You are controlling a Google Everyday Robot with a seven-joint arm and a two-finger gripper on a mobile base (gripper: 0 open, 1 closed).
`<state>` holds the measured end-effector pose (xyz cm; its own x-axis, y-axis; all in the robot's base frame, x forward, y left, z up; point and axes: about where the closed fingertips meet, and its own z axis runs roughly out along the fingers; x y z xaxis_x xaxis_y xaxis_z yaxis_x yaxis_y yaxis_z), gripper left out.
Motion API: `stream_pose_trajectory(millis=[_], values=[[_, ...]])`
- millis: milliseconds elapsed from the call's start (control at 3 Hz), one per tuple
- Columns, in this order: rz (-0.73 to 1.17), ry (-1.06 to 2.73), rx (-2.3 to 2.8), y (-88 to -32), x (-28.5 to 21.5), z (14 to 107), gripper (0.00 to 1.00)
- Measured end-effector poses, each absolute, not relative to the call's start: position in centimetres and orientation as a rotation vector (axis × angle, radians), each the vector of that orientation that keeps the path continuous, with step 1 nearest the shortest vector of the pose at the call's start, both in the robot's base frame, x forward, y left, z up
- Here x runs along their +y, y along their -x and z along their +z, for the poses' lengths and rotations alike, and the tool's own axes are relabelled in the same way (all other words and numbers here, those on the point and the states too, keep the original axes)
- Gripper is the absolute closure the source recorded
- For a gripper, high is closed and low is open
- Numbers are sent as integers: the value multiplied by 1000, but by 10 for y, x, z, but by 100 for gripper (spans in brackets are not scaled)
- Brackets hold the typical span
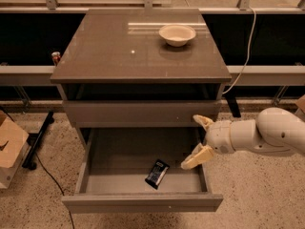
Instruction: Pick rxbar blueberry from middle drawer and place on counter
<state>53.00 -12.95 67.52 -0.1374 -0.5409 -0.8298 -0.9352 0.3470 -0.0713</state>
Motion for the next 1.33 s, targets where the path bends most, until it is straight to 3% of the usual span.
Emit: stream_pose_trajectory(millis=[1333], values=[[789,1223,1692,-561,-75,565,0]])
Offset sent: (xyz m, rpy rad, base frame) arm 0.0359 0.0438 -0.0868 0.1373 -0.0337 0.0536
